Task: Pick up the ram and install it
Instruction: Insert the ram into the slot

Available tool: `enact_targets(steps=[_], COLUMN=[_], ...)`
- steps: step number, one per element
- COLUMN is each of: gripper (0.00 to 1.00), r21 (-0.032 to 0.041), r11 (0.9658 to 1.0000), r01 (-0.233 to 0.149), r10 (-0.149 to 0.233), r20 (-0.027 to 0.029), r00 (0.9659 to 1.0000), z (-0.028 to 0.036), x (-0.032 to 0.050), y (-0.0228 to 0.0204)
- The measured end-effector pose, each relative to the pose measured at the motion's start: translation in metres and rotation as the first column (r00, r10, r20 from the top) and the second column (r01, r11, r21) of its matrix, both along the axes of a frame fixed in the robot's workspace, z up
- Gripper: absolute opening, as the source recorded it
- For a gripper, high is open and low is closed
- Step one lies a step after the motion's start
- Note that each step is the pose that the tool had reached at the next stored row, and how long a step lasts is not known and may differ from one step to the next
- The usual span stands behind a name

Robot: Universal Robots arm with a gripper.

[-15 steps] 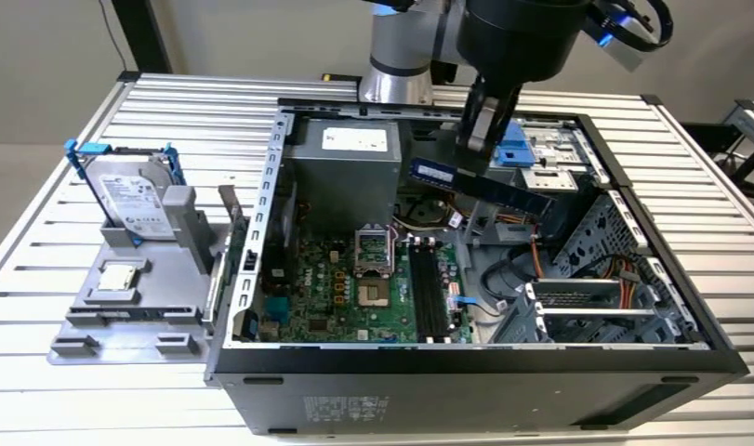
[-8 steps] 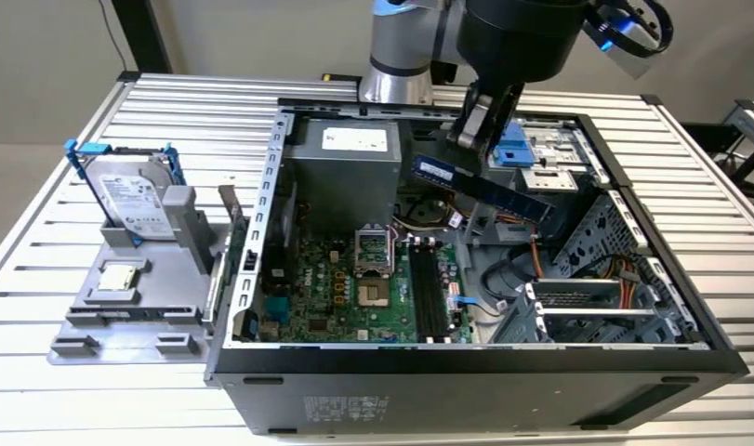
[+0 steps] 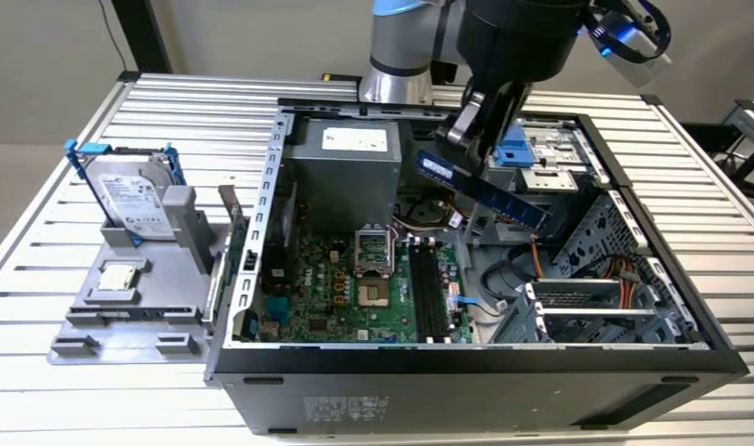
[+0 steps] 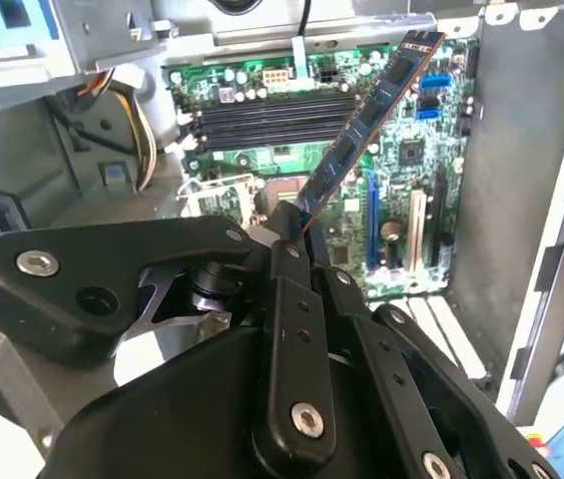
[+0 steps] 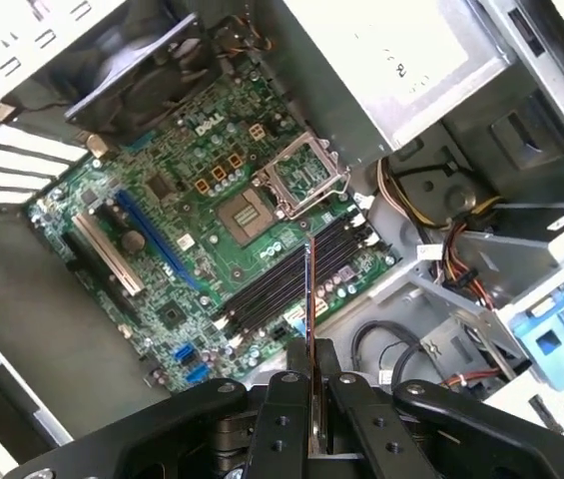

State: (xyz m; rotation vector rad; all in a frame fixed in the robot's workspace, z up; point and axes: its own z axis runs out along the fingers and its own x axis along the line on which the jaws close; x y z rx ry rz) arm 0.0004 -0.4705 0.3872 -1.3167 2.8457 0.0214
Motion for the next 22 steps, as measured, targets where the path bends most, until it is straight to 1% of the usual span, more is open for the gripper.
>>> enact_targets(steps=[3, 6, 9, 11, 12, 14, 17, 19, 22], gripper=[0.00, 0.00, 0.00, 0.00, 0.00, 0.00, 0.00, 0.00, 0.00], r21=[0.0000, 0.0000, 0.0000, -0.0002, -0.0002, -0.0002, -0.0001, -0.0001, 0.0001], r11=[0.9986, 0.9947, 0.9881, 0.9822, 0.9789, 0.9710, 0.9577, 0.9479, 0.9310], r01=[0.052, 0.103, 0.154, 0.188, 0.204, 0.239, 0.288, 0.319, 0.365], r10=[-0.052, -0.103, -0.154, -0.188, -0.204, -0.239, -0.288, -0.319, -0.365], r20=[0.0000, 0.0000, 0.0000, 0.0000, 0.0000, 0.0000, 0.0000, 0.0000, 0.0000], r00=[0.9986, 0.9947, 0.9881, 0.9822, 0.9789, 0.9710, 0.9577, 0.9479, 0.9310], z=[0.0000, 0.0000, 0.0000, 0.0001, 0.0001, 0.0001, 0.0000, 0.0000, -0.0001], x=[0.0000, 0.0000, 0.0000, 0.0000, 0.0000, 0.0000, 0.0000, 0.0000, 0.0000], y=[0.0000, 0.0000, 0.0000, 0.0000, 0.0000, 0.0000, 0.0000, 0.0000, 0.0000])
